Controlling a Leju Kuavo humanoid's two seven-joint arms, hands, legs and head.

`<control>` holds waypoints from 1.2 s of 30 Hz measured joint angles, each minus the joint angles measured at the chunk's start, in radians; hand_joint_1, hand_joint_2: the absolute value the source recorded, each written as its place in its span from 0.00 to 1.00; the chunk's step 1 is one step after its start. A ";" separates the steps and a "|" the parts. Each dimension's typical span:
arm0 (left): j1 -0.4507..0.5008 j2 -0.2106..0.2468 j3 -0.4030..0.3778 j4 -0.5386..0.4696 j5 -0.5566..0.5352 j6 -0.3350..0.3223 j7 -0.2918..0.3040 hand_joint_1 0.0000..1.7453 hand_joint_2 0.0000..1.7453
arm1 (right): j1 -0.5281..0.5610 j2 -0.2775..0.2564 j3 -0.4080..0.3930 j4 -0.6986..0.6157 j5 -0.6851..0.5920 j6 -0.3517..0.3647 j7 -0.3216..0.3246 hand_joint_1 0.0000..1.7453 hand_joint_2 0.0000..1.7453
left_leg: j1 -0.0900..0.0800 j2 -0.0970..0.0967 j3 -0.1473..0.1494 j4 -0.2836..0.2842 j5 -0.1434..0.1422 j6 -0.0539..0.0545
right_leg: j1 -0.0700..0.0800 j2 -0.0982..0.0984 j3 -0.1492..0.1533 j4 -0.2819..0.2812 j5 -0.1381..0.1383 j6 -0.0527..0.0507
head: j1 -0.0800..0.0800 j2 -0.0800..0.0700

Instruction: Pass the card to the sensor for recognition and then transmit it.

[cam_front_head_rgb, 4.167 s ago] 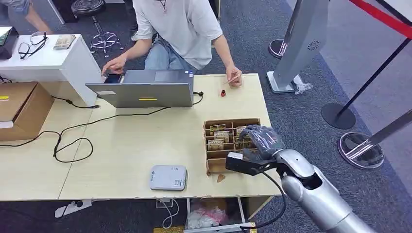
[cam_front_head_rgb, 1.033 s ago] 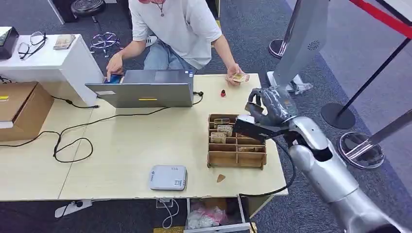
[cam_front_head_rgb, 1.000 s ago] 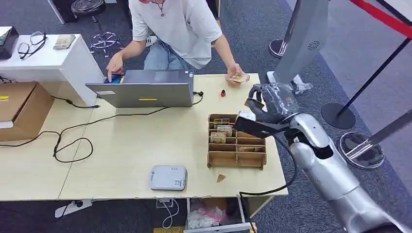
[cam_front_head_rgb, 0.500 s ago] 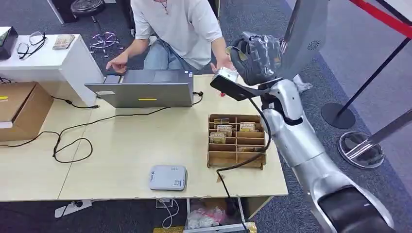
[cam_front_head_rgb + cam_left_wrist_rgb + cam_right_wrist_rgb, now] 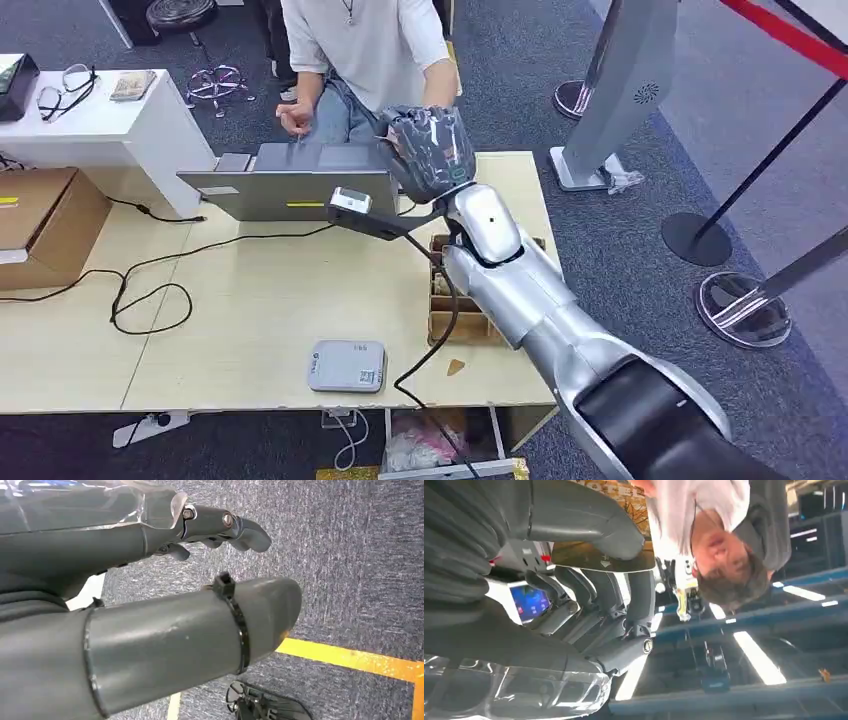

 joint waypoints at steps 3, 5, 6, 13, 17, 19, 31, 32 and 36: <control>0.001 0.003 0.000 0.000 0.000 0.000 0.001 0.00 0.00 | -0.003 0.013 0.002 0.036 -0.008 -0.011 -0.007 1.00 1.00 | 0.000 0.000 0.000 0.000 0.000 0.000 | 0.000 0.000 0.000 0.000 0.000 0.000 | 0.000 0.000; 0.001 0.005 0.000 0.000 -0.003 -0.001 0.001 0.00 0.00 | -0.005 0.016 0.003 0.051 -0.009 -0.018 -0.007 1.00 1.00 | 0.000 0.000 0.000 0.000 0.000 0.000 | 0.000 0.000 0.000 0.000 0.000 0.000 | 0.000 0.000; 0.001 0.005 0.000 0.000 -0.006 -0.002 0.000 0.00 0.00 | -0.005 0.017 0.004 0.057 -0.009 -0.019 -0.006 1.00 1.00 | 0.000 0.000 0.000 0.000 0.000 0.000 | 0.000 0.000 0.000 0.000 0.000 0.000 | 0.000 0.000; 0.001 0.008 0.000 0.000 -0.019 -0.010 -0.003 0.00 0.00 | -0.008 0.017 0.005 0.083 -0.010 -0.023 0.012 1.00 1.00 | 0.000 0.000 0.000 0.000 0.000 0.000 | 0.000 0.000 0.000 0.000 0.000 0.000 | 0.000 0.000; 0.001 0.008 0.000 0.000 -0.021 -0.014 -0.005 0.00 0.00 | -0.009 0.016 0.005 0.098 -0.007 -0.023 0.028 0.00 1.00 | 0.000 0.000 0.000 0.000 0.000 0.000 | 0.000 0.000 0.000 0.000 0.000 0.000 | 0.000 0.000; 0.001 0.008 0.000 0.000 -0.023 -0.019 -0.012 0.00 0.00 | -0.010 0.015 0.004 0.109 -0.012 -0.023 0.034 0.00 1.00 | 0.000 0.000 0.000 0.000 0.000 0.000 | 0.000 0.000 0.000 0.000 0.000 0.000 | 0.000 0.000; 0.002 0.010 -0.002 0.000 -0.051 -0.024 -0.003 0.00 0.00 | 0.038 -0.013 -0.109 0.090 -0.219 -0.049 -0.081 0.00 0.00 | 0.000 0.000 0.001 0.000 0.000 0.000 | 0.000 0.000 0.000 -0.001 0.000 0.000 | 0.000 0.000; 0.002 0.013 -0.007 0.000 -0.058 -0.027 -0.003 0.00 0.00 | 0.058 -0.021 -0.123 0.067 -0.235 -0.056 -0.090 0.00 0.00 | 0.000 0.000 0.000 0.000 0.000 0.000 | 0.000 0.000 0.000 -0.001 0.000 0.000 | 0.000 0.000; 0.003 0.017 -0.019 0.000 -0.068 -0.031 -0.006 0.00 0.00 | 0.139 -0.067 -0.172 -0.037 -0.302 -0.063 -0.138 0.00 0.00 | 0.000 0.000 0.000 0.000 0.000 0.000 | 0.000 0.000 0.000 -0.001 0.000 0.000 | 0.000 0.000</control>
